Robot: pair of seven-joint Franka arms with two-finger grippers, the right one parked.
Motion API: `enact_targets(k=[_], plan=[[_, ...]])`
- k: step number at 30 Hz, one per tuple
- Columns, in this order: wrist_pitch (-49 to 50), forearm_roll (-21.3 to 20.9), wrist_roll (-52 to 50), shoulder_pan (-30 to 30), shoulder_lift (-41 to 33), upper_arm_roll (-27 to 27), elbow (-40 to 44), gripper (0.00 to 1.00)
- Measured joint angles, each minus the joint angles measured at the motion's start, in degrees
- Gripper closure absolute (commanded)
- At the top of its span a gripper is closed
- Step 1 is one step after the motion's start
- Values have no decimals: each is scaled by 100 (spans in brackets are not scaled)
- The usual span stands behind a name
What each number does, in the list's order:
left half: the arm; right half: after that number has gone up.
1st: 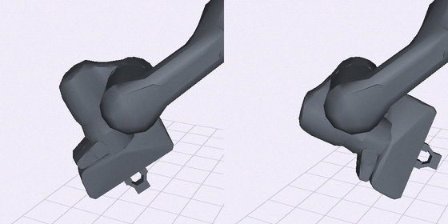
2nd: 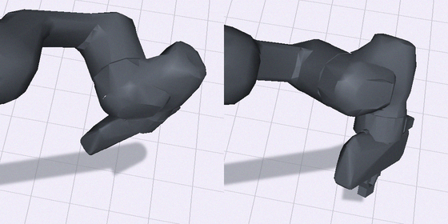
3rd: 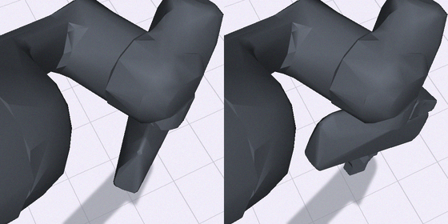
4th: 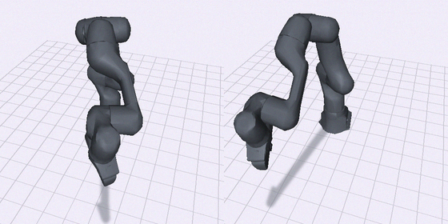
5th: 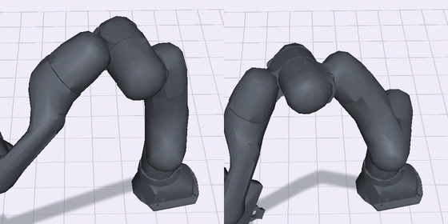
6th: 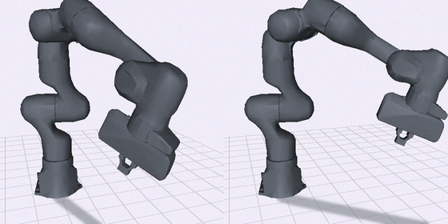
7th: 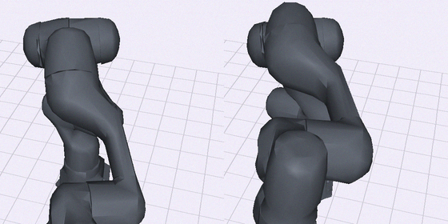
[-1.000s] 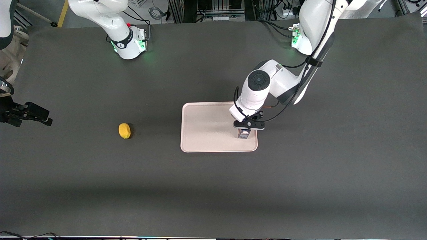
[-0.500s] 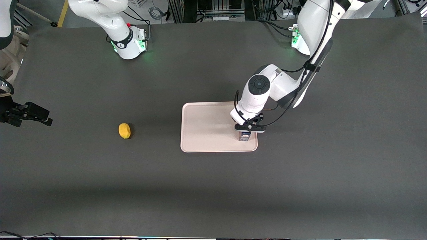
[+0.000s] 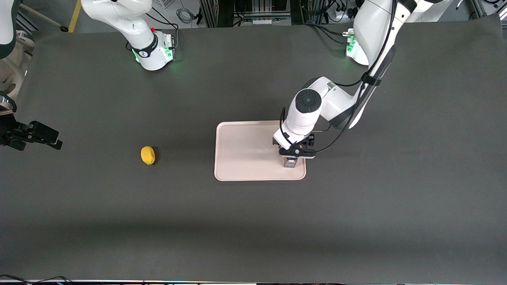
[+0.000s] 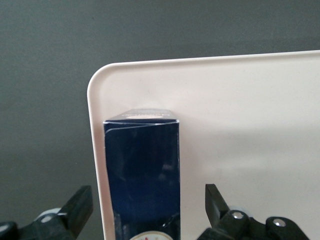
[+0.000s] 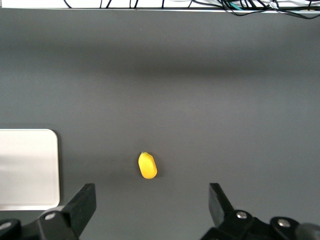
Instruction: Place cookie box on tray
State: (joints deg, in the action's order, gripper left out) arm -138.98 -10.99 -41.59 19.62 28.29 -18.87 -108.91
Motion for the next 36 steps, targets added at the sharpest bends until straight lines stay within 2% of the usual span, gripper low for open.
enact_targets(k=[9, 18, 30, 36], plan=[[129, 0, -9, -15, -98, 36, 319, 0], [1223, 41, 544, -286, -716, 83, 850, 0], [2474, 649, 1998, -1429, -2011, 155, 986, 0], [3224, 792, 2731, -1987, -2612, 382, 1051, 0]])
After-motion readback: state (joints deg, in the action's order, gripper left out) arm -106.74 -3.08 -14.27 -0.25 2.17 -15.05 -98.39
